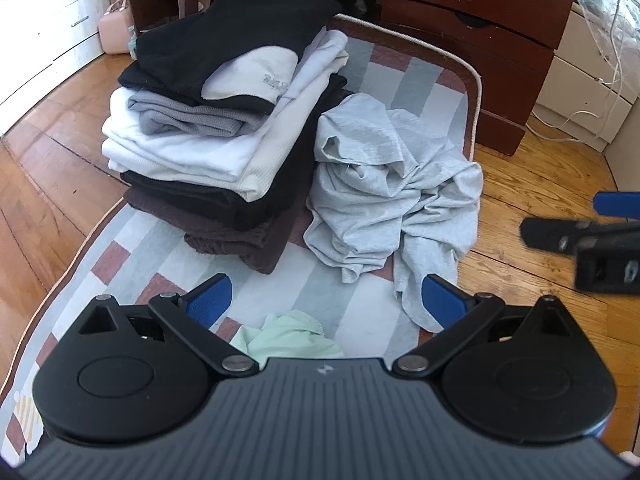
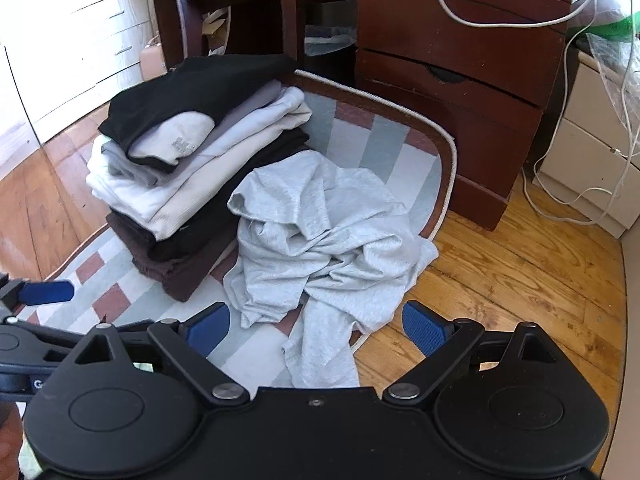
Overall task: Fold clothes
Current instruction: 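Move both grippers toward the crumpled light grey sweatshirt on the rug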
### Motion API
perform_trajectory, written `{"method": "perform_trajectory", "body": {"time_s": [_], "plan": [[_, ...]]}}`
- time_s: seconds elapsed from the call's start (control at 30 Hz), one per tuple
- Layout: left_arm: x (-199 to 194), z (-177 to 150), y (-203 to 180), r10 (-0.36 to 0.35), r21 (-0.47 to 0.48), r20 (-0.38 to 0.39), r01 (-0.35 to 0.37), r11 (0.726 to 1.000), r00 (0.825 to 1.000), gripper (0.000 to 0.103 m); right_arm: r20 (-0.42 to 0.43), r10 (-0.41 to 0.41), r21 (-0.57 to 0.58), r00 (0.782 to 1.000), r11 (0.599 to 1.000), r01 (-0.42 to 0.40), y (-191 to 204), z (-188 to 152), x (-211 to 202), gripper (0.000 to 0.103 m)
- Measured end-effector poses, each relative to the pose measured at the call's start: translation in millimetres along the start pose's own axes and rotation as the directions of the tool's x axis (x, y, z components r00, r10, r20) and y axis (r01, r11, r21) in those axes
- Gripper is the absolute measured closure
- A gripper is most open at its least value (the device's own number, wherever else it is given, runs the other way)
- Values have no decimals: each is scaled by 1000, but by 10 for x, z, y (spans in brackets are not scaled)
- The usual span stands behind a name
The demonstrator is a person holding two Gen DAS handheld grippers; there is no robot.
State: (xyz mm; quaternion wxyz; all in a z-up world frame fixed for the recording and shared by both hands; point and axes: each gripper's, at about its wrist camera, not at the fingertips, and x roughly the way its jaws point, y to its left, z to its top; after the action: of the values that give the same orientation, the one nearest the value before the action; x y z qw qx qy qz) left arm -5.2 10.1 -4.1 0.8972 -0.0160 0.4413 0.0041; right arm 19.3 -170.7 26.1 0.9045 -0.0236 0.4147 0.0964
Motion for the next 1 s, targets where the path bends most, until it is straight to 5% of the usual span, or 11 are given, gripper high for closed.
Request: {"method": "perform_trajectory", "body": {"time_s": [1.0], "plan": [[108,-62,71,14,-9,-56,-14,1000,998,0,-39,18,17,999,1000,-17,-22,15,156,8]]}}
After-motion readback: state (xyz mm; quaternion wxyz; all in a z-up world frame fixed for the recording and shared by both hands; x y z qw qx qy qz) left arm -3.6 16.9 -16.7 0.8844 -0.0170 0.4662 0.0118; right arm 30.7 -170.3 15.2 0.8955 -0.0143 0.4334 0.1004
